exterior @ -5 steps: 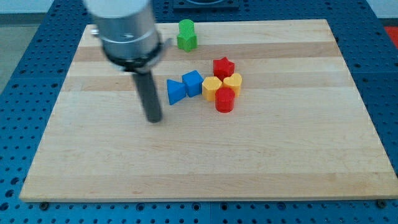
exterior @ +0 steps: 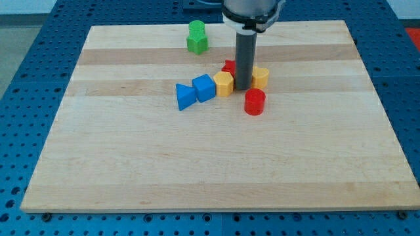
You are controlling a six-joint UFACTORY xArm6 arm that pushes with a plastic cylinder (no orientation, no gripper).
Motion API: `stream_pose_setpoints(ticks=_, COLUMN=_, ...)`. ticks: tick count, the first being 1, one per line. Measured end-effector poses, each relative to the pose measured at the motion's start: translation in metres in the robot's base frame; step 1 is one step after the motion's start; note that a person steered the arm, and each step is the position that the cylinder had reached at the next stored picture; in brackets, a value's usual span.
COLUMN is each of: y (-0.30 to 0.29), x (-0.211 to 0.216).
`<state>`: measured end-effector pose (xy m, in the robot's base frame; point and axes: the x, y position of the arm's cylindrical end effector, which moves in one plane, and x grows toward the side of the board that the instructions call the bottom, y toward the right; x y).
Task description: Move the blue cube slightly down
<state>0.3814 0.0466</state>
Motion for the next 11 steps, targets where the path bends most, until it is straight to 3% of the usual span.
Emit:
stream_pose_setpoints(ticks=1, y=0.0, x=-0.021)
stream_pose_setpoints(ticks=4, y=-0.009, x=0.008)
stream_pose_setpoints(ticks=11, y=-0.033, x=-0.106)
